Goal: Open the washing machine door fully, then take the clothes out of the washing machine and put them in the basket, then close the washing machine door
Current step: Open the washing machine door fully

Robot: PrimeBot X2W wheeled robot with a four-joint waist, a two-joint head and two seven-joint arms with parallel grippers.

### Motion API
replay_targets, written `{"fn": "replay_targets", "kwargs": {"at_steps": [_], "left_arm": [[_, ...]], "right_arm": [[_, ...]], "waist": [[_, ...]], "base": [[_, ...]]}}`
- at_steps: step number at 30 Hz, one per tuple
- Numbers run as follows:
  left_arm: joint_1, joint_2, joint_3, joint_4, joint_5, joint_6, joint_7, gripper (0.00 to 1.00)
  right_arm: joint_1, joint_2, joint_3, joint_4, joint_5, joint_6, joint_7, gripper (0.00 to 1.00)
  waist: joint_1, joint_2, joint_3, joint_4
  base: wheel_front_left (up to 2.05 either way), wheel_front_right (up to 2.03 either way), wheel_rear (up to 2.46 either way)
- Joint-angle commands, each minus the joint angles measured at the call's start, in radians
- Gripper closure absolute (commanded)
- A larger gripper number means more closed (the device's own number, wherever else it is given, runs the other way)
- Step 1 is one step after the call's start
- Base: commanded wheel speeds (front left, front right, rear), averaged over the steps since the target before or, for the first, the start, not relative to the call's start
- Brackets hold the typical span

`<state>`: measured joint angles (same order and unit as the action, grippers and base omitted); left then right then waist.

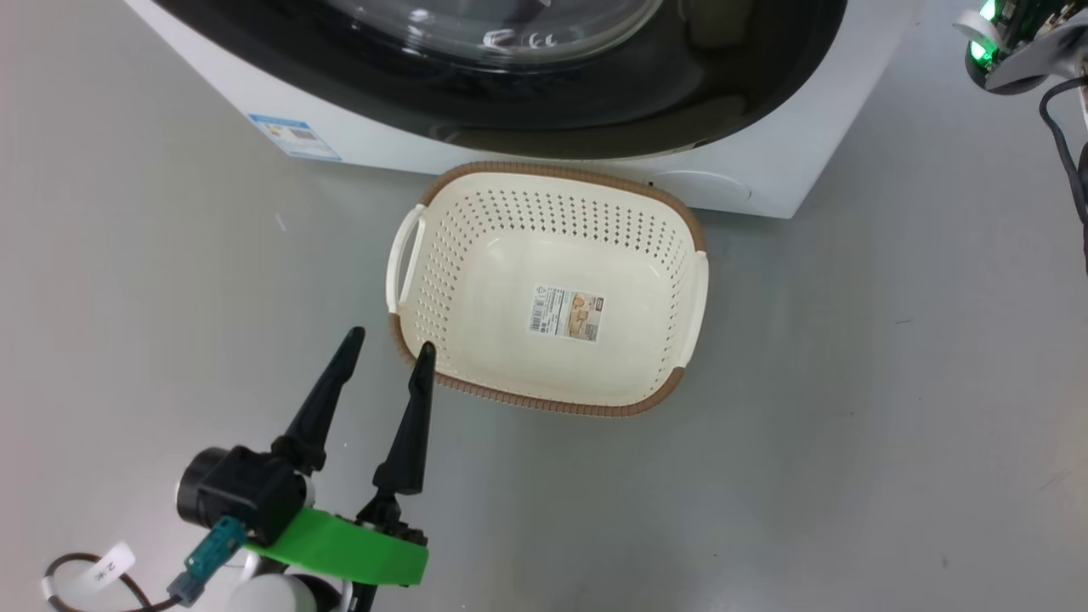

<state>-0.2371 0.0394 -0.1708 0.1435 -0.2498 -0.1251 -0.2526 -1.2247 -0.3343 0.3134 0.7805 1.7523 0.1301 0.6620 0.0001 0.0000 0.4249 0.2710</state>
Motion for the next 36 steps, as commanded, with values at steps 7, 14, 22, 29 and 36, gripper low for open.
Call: {"fn": "replay_targets", "kwargs": {"at_steps": [7,14,22,29,36], "left_arm": [[-0.025,0.011,0.015,-0.020,-0.018,-0.005,-0.009,0.00],[-0.026,0.011,0.008,-0.017,-0.022,-0.005,-0.009,0.00],[-0.012,0.011,0.007,-0.010,-0.012,-0.006,-0.009,0.00],[0.016,0.011,0.016,-0.003,0.004,-0.006,-0.009,0.00],[0.042,0.011,0.032,-0.002,0.014,-0.006,-0.009,0.00]], "right_arm": [[-0.047,0.017,0.010,0.003,0.002,0.001,0.026,1.00],[-0.047,0.024,0.020,0.009,-0.003,0.001,0.044,1.00],[0.026,0.038,0.032,-0.046,-0.002,0.001,0.081,1.00],[0.128,0.053,0.044,-0.110,-0.009,0.001,0.105,1.00],[0.214,0.061,0.054,-0.159,-0.016,0.001,0.119,1.00]], "waist": [[-0.0001,0.0000,0.019,0.021],[-0.0001,0.0000,0.017,0.026],[-0.0001,0.0000,-0.024,0.017],[-0.0001,0.0000,-0.076,0.007],[-0.0001,0.0000,-0.119,0.007]], "base": [[0.00,0.00,0.00],[0.00,0.00,0.00],[0.00,0.00,0.00],[0.00,0.00,0.00],[0.00,0.00,0.00]]}}
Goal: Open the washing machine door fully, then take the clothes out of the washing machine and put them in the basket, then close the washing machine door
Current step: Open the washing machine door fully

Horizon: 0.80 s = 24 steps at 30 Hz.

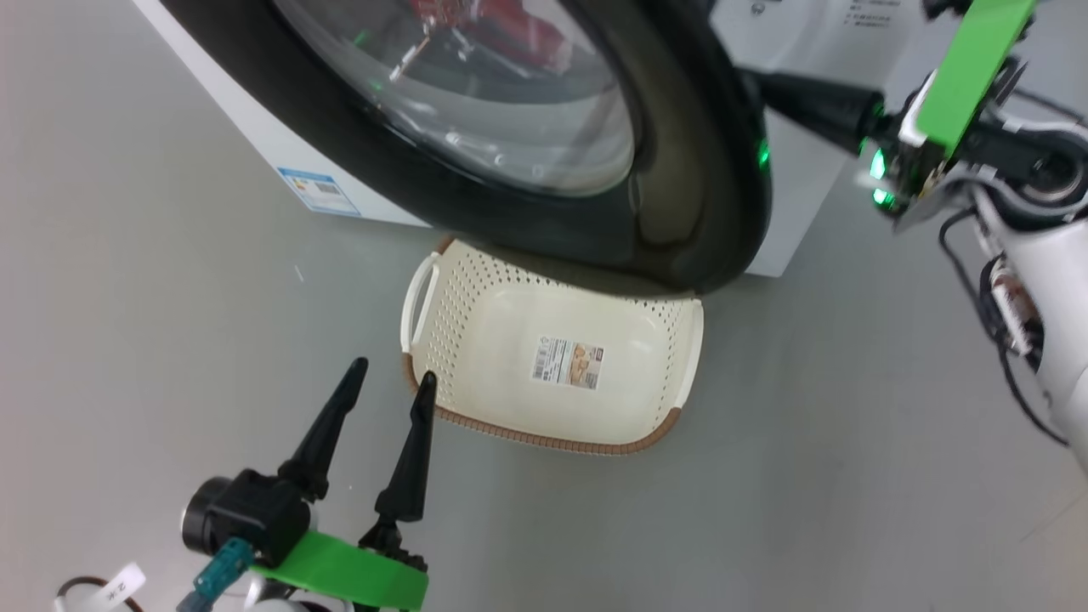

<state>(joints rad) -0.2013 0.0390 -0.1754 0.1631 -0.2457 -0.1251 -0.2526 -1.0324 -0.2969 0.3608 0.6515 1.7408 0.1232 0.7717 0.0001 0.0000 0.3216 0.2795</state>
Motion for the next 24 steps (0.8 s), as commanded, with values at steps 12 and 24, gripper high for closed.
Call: {"fn": "replay_targets", "kwargs": {"at_steps": [12,24], "left_arm": [[0.065,0.011,0.039,-0.017,0.018,-0.004,-0.009,0.00],[0.109,0.011,0.047,-0.017,0.021,0.011,-0.009,0.00]], "right_arm": [[0.174,0.036,0.011,-0.128,-0.015,0.008,0.034,1.00],[0.321,0.075,0.027,-0.230,-0.035,0.008,0.056,1.00]], "waist": [[0.0000,0.0000,-0.093,0.025],[0.0000,0.0000,-0.155,0.103]], "base": [[0.00,0.00,0.00],[0.00,0.00,0.00]]}}
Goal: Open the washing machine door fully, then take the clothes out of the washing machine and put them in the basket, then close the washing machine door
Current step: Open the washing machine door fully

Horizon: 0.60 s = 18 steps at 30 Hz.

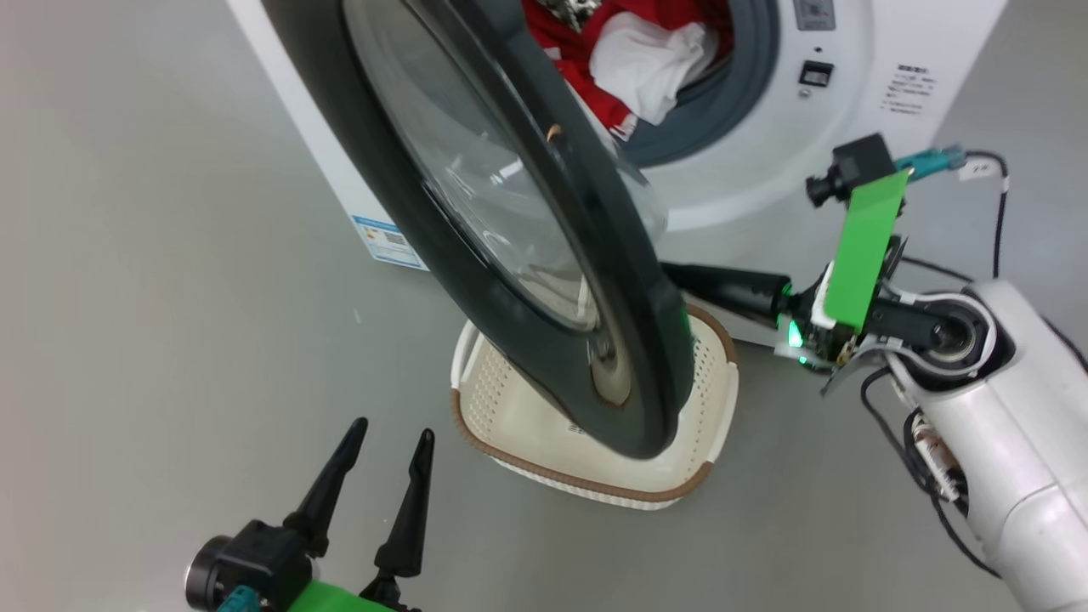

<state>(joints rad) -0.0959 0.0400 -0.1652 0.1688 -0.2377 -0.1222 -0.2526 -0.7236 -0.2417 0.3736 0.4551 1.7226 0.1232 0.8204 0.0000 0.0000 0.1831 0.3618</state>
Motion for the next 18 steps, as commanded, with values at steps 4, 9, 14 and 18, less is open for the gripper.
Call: {"fn": "replay_targets", "kwargs": {"at_steps": [4,9,14,18], "left_arm": [[0.016,0.010,0.041,-0.021,0.010,0.016,-0.009,0.00],[0.030,0.010,0.045,-0.021,0.006,0.022,-0.009,0.00],[0.040,0.010,0.044,-0.021,0.006,0.025,-0.009,0.00],[0.048,0.010,0.049,-0.021,0.006,0.030,-0.009,0.00]], "right_arm": [[0.046,0.038,0.022,-0.053,-0.028,0.008,0.010,1.00],[0.083,0.059,0.030,-0.074,-0.039,0.008,0.016,1.00],[0.103,0.076,0.041,-0.086,-0.052,0.008,0.021,1.00],[0.121,0.094,0.051,-0.096,-0.064,0.008,0.025,1.00]], "waist": [[0.0000,0.0000,-0.032,0.051],[0.0000,0.0000,-0.050,0.093],[0.0000,0.0000,-0.064,0.122],[0.0000,0.0000,-0.076,0.148]], "base": [[0.00,0.00,0.00],[0.00,0.00,0.00],[0.00,0.00,0.00],[0.00,0.00,0.00]]}}
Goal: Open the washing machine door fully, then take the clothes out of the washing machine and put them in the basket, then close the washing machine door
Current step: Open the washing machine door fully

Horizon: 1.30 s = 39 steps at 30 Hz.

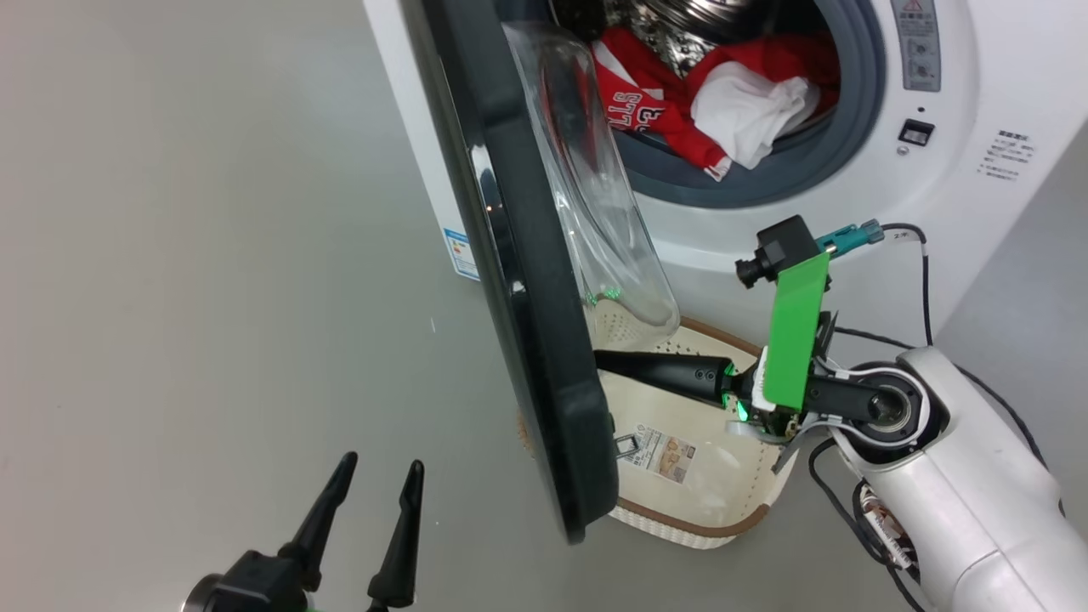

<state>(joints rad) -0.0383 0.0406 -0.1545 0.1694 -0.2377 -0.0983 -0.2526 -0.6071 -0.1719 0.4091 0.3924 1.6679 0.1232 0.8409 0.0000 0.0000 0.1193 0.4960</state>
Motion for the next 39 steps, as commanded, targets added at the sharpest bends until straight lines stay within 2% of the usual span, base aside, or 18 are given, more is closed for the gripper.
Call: {"fn": "replay_targets", "kwargs": {"at_steps": [1,14,26,27,28,29,30,31,32,33,39], "left_arm": [[-0.007,0.010,0.039,-0.022,0.006,0.007,-0.009,0.00],[0.016,0.010,0.084,-0.045,0.009,0.019,-0.009,0.00],[0.024,0.010,0.096,-0.046,0.011,0.016,-0.009,0.00],[0.022,0.010,0.095,-0.044,0.011,0.015,-0.009,0.00],[0.020,0.010,0.094,-0.041,0.012,0.014,-0.009,0.00],[0.017,0.010,0.092,-0.038,0.012,0.012,-0.009,0.00],[0.015,0.010,0.090,-0.034,0.013,0.010,-0.009,0.00],[0.012,0.010,0.089,-0.031,0.013,0.009,-0.009,0.00],[0.009,0.010,0.087,-0.026,0.013,0.008,-0.009,0.00],[0.006,0.010,0.086,-0.021,0.014,0.006,-0.009,0.00],[-0.001,0.010,0.094,-0.004,0.015,0.000,-0.009,0.00]], "right_arm": [[0.008,0.029,0.018,-0.037,-0.014,0.008,0.005,1.00],[0.011,0.095,0.054,-0.044,-0.026,0.008,0.016,1.00],[0.020,0.116,0.066,-0.044,-0.029,0.008,-0.008,1.00],[0.023,0.116,0.064,-0.044,-0.036,0.008,-0.014,0.94],[0.026,0.115,0.060,-0.044,-0.044,0.008,-0.024,0.77],[0.030,0.113,0.057,-0.044,-0.053,0.008,-0.033,0.67],[0.035,0.111,0.054,-0.044,-0.059,0.008,-0.039,0.63],[0.040,0.109,0.050,-0.046,-0.064,0.008,-0.047,0.52],[0.046,0.106,0.045,-0.048,-0.070,0.008,-0.057,0.13],[0.053,0.104,0.040,-0.048,-0.074,0.008,-0.066,0.00],[0.093,0.084,0.032,-0.048,-0.110,0.008,-0.110,0.00]], "waist": [[0.0000,0.0000,-0.015,0.020],[0.0000,0.0000,-0.022,0.037],[0.0000,0.0000,-0.031,0.034],[0.0000,0.0000,-0.031,0.033],[0.0000,0.0000,-0.032,0.032],[0.0000,0.0000,-0.033,0.031],[0.0000,0.0000,-0.034,0.030],[0.0000,0.0000,-0.036,0.029],[0.0000,0.0000,-0.038,0.028],[0.0000,0.0000,-0.040,0.027],[0.0000,0.0000,-0.047,-0.002]], "base": [[0.00,0.00,0.00],[0.00,0.00,0.00],[0.00,0.00,0.00],[0.00,0.00,0.00],[0.00,0.00,0.00],[0.00,0.00,0.00],[0.00,0.00,0.00],[0.00,0.00,0.00],[0.00,0.00,0.00],[0.00,0.00,0.00],[0.00,0.00,0.00]]}}
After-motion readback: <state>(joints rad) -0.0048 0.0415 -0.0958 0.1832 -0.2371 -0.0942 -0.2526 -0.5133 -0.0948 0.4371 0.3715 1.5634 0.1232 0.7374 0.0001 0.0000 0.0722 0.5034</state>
